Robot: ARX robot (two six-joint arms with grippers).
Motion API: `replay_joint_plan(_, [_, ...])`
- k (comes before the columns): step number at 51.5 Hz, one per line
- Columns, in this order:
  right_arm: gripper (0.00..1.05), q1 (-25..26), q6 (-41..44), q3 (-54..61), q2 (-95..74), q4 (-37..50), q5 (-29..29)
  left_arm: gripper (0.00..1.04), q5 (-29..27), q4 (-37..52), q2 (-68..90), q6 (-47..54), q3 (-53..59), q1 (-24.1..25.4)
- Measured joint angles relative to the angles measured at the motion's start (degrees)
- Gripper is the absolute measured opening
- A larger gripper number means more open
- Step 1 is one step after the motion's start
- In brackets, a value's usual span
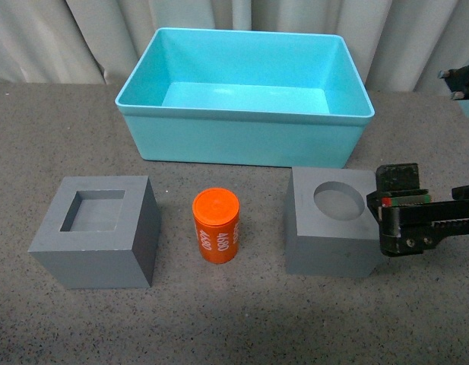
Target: Place gray and orange parts in blue box
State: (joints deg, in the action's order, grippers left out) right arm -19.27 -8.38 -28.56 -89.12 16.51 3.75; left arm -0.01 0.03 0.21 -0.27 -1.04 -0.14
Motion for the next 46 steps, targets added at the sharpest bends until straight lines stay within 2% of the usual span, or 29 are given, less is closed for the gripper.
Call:
replay_joint_plan(12, [0.94, 0.68, -5.16, -4.76, -9.31, -0.20, -1.81, 0.98, 0.00, 0.00, 0.00, 0.00, -0.02, 0.00])
replay_joint_plan(15, [0.84, 0.74, -7.13, -5.77, -11.08, -0.20, -2.54, 0.98, 0.00, 0.00, 0.00, 0.00, -0.02, 0.00])
replay_joint_plan(16, [0.47, 0.61, -10.27, -7.76, -13.92, 0.35, -3.54, 0.98, 0.00, 0.00, 0.00, 0.02, 0.00, 0.00])
replay_joint_plan(25, [0.24, 0.57, -11.17, -8.79, -14.14, -0.59, -3.87, 0.98, 0.00, 0.00, 0.00, 0.00, -0.02, 0.00])
replay_joint_plan(29, [0.20, 0.70, -11.19, -8.85, -13.35, -1.38, -3.67, 0.98, 0.00, 0.00, 0.00, 0.00, 0.00, 0.00])
replay_joint_plan(37, [0.18, 1.46, -10.47, -7.72, -8.83, -5.57, -3.87, 0.98, 0.00, 0.00, 0.00, 0.00, -0.02, 0.00])
replay_joint_plan(46, [0.18, 2.67, -6.91, -6.64, 6.95, -7.89, -5.62, 0.98, 0.00, 0.00, 0.00, 0.00, 0.00, 0.00])
